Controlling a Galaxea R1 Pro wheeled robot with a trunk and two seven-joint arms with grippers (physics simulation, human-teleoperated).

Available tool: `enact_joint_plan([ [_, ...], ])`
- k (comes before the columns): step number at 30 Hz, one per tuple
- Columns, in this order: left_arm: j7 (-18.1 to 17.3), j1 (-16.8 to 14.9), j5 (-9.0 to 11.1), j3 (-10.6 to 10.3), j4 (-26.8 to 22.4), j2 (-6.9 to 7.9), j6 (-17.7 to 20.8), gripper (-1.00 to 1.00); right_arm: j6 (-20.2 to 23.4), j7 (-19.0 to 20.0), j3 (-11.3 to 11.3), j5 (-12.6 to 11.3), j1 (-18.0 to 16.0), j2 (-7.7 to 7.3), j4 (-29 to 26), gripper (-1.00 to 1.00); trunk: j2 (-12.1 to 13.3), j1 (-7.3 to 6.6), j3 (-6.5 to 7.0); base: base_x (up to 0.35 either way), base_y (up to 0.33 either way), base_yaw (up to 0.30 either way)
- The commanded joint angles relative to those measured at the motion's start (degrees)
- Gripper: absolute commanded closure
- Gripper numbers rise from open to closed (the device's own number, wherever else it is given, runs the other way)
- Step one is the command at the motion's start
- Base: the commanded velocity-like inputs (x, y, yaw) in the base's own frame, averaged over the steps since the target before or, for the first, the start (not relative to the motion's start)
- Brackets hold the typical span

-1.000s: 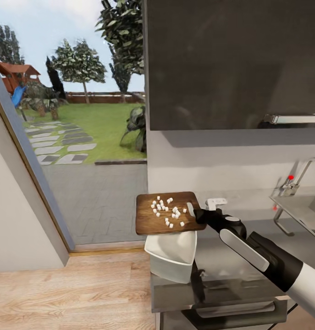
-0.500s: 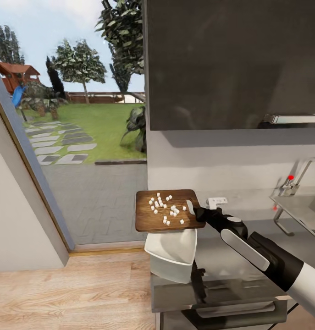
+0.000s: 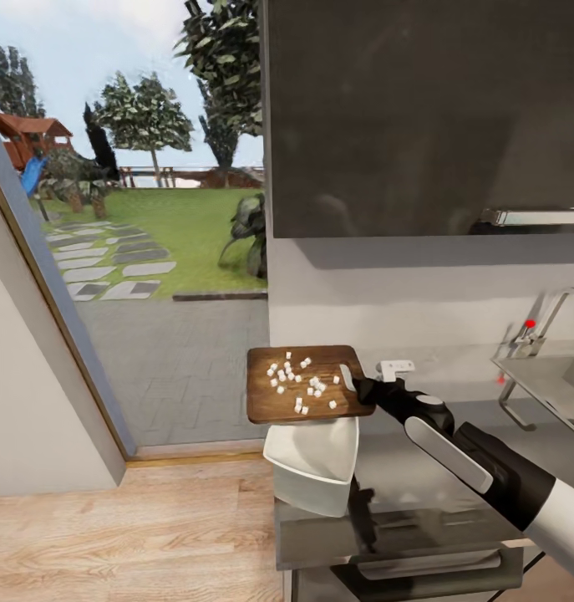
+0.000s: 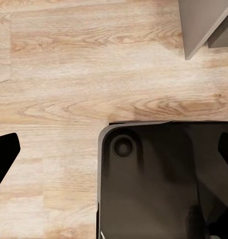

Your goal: In the kitchen, take the Vidalia onion out of the sink, dice it on the chopping board with the paring knife, put the diced onion into the bowl on the countertop, then place both the paring knife and the chopping board into the sink.

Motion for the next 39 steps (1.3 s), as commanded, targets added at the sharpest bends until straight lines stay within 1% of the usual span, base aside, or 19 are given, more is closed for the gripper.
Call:
enact_joint_plan([
  [1, 0.5, 0.0, 0.2, -0.5, -0.1, 0.07, -0.1, -1.0, -0.4, -0.4, 0.2, -0.4, -0.1, -0.04, 0.2, 1.0, -0.1, 0.04, -0.12, 0.0, 0.0, 0.0],
  [3, 0.5, 0.0, 0.2, -0.5, -0.1, 0.07, -0.1, -1.0, -2.0, -0.1, 0.1, -0.4, -0.1, -0.07, 0.9, 1.0, -0.1, 0.04, -0.12, 0.0, 0.0, 0.0],
  [6, 0.5, 0.0, 0.2, -0.5, -0.1, 0.07, -0.1, -1.0, -3.1, 0.8, 0.1, -0.4, -0.1, -0.08, 1.6, 1.0, -0.1, 0.04, -0.12, 0.0, 0.0, 0.0],
  [10, 0.5, 0.0, 0.2, -0.5, -0.1, 0.07, -0.1, -1.0, -3.5, 2.0, 0.1, -0.4, -0.1, -0.08, 2.8, 1.0, -0.1, 0.04, -0.12, 0.0, 0.0, 0.0],
  [14, 0.5, 0.0, 0.2, -0.5, -0.1, 0.07, 0.0, -1.0, -3.5, 2.2, 0.1, -0.4, -0.1, -0.08, 3.3, 1.0, -0.1, 0.04, -0.12, 0.0, -0.006, 0.0],
  [21, 0.5, 0.0, 0.2, -0.5, -0.1, 0.07, 0.0, -1.0, -3.7, 2.3, 0.1, -0.4, -0.1, -0.08, 3.4, 1.0, -0.1, 0.04, -0.12, 0.0, -0.185, 0.0],
  [23, 0.5, 0.0, 0.2, -0.5, -0.1, 0.07, 0.0, -1.0, -4.6, 2.6, 0.1, -0.4, -0.1, -0.08, 3.4, 1.0, -0.1, 0.04, -0.12, 0.0, -0.118, 0.0],
  [24, 0.5, 0.0, 0.2, -0.5, -0.1, 0.07, 0.0, -1.0, -5.8, 2.8, 0.1, -0.4, -0.1, -0.08, 3.5, 1.0, -0.1, 0.04, -0.12, 0.0, -0.033, 0.0],
  [26, 0.5, 0.0, 0.2, -0.5, -0.1, 0.07, 0.0, -1.0, -6.6, 2.9, 0.1, -0.4, -0.1, -0.08, 3.4, 1.0, -0.1, 0.04, -0.12, 0.0, -0.014, 0.0],
  [39, 0.5, 0.0, 0.2, -0.5, -0.1, 0.07, 0.0, -1.0, -7.0, 3.0, 0.2, -0.4, -0.1, 0.14, 3.4, 1.0, -0.1, 0.04, -0.12, 0.0, -0.001, 0.0],
])
